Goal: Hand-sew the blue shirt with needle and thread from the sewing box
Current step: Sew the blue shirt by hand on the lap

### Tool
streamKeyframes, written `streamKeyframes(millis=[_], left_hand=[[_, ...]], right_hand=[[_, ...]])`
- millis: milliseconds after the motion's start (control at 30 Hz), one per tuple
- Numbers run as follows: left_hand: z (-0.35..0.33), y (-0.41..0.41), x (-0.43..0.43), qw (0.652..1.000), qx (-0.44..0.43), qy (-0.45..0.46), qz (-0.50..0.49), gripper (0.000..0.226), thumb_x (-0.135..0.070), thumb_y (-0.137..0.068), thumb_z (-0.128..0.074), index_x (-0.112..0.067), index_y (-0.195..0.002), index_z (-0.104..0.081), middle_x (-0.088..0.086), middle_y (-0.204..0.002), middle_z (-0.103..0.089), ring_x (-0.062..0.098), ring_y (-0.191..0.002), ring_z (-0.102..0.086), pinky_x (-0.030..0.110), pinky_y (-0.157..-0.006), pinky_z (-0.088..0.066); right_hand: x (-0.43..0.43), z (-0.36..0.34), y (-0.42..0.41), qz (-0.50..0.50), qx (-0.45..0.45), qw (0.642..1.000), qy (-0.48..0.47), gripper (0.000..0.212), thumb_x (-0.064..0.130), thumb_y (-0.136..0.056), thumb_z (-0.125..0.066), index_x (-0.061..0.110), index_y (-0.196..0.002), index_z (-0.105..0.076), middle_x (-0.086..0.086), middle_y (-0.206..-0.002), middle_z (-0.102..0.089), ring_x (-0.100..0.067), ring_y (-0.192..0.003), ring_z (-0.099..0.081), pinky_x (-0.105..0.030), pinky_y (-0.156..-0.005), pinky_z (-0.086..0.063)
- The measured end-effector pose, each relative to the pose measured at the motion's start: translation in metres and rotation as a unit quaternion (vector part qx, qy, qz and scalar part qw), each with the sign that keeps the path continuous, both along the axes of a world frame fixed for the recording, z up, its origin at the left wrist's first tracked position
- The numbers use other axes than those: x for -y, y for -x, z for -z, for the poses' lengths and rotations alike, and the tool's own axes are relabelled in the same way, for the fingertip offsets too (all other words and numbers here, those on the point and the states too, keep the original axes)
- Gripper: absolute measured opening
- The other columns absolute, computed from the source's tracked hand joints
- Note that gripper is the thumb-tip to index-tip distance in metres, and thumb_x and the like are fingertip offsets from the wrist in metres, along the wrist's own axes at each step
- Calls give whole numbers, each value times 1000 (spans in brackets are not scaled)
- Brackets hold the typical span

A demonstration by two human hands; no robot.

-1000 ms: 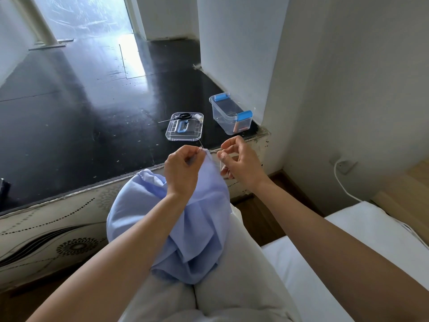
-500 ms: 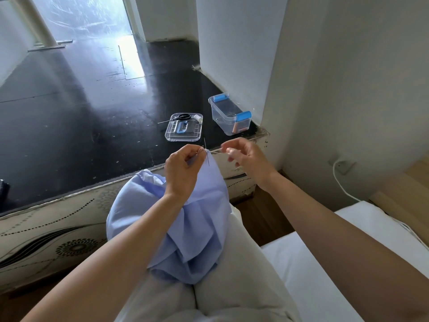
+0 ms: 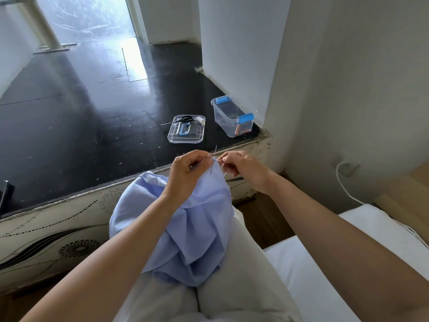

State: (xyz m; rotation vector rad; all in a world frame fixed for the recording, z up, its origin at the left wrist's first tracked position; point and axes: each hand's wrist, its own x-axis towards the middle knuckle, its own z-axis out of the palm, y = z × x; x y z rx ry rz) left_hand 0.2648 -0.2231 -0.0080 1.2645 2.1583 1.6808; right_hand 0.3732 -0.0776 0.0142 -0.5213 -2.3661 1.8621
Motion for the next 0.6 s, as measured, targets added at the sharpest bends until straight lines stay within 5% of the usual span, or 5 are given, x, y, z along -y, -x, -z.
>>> streamKeyframes(millis=[167,367,467,600], left_hand=[[3,-1,-1,1000,9,4,10,9,-8,-91,-65,-13,-96,-70,-8,-83,-67,1,-74,-60,12,-70,-46],[1,-3,-1,1000,1,-2,-20,7,-10,-90,-66,-15,-93,-70,-10,-80,-66,-1,-71,-60,9,-66,-46],[1,-3,-2,1000,-14,1,-23,5,-11,-90,-66,-12,-93,-70,-9,-78,-65,-1,-69,-58,9,-64,-45],[0,-4,-3,999,-34,8,-4,7,-11,-91,-64,-9,-95,-70,-9,-78,-64,-2,-72,-60,8,-64,-46]], right_hand=[[-3,6,-3,10,-3,1000,13,35,22,-100,-46,19,-67,-59,0,-63,-47,-11,-61,-39,-26,-66,-37],[-3,9,-6,38,21,999,-7,30,35,-100,-49,18,-82,-65,2,-89,-67,-13,-95,-58,-34,-96,-41],[-4,13,-4,100,7,995,5,28,32,-100,-50,16,-84,-65,3,-76,-69,-11,-82,-63,-38,-98,-45],[-5,7,-2,106,-21,993,43,25,31,-101,-50,12,-99,-66,3,-58,-58,-7,-56,-56,-33,-79,-54]])
